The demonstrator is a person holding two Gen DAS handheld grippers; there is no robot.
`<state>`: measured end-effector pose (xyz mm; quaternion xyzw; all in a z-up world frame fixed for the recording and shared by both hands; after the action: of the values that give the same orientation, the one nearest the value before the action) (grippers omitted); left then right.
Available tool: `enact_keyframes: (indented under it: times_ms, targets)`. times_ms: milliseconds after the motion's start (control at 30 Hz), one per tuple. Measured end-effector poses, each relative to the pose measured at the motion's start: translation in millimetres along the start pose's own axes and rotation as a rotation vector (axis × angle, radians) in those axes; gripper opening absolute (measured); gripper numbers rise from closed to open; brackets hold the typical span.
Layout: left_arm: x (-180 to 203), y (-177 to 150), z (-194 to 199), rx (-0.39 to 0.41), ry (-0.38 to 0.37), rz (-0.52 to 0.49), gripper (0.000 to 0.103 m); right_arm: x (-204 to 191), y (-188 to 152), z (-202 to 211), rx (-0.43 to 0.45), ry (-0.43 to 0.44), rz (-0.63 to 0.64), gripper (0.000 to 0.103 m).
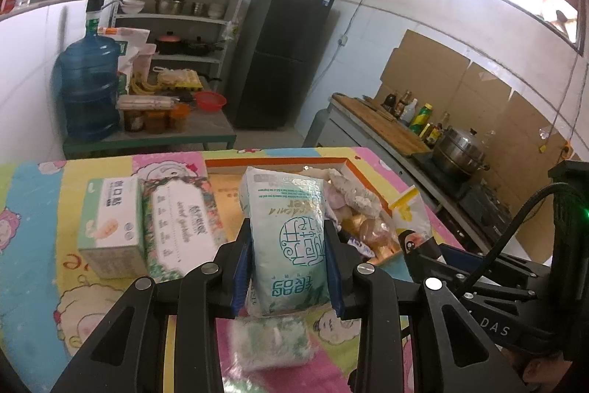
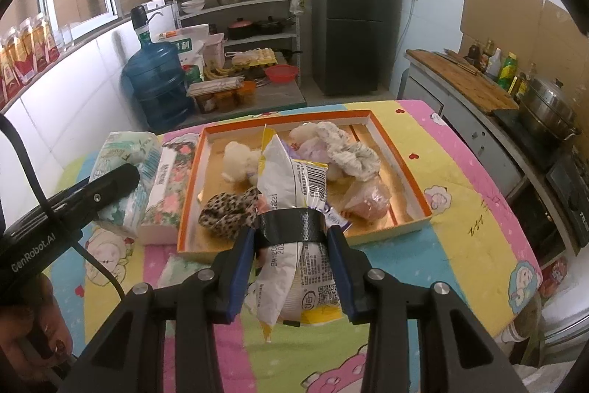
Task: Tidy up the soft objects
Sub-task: 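Carry the tissue pack and snack bag over the box with both tools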
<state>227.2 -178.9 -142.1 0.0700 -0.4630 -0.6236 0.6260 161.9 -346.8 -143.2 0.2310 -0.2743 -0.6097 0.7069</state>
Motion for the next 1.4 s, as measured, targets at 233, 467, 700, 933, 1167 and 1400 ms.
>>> enact_keyframes:
  times_ms: [233, 467, 700, 933, 1167, 1400]
  targets:
    - [12, 8, -25, -0.002, 0.019, 0.012, 0.035, 22, 10, -17, -0.002, 0.020, 0.006, 0.041]
    - [21, 11, -54, -0.018, 0.041, 0.027, 0.035, 42, 17, -39, -0.018, 0.042, 0.010, 0.041]
    - [25, 11, -82, -0.037, 0.069, 0.044, 0.035, 56, 22, -63, -0.036, 0.077, 0.014, 0.041]
    - [24, 10, -104, -0.054, 0.100, 0.068, 0.035, 58, 29, -86, -0.040, 0.128, 0.034, 0.041]
    - [24, 7, -124, -0.070, 0.110, 0.095, 0.035, 56, 37, -103, -0.031, 0.175, 0.051, 0.041]
    - [21, 3, -145, -0.086, 0.117, 0.115, 0.035, 61, 39, -120, -0.040, 0.185, 0.060, 0.041]
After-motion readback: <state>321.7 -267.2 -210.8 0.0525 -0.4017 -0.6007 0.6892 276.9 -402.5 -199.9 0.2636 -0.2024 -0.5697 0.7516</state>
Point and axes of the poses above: each gripper's, at about its wrist camera, not at the fingertips, and z roughly against the way its jaws point, x to its right, y to its top, the point moved 10 cm from there along -z, roughly the way its jaws point, and after that the axes turned 13 degrees about z, right-handed, at the moved point
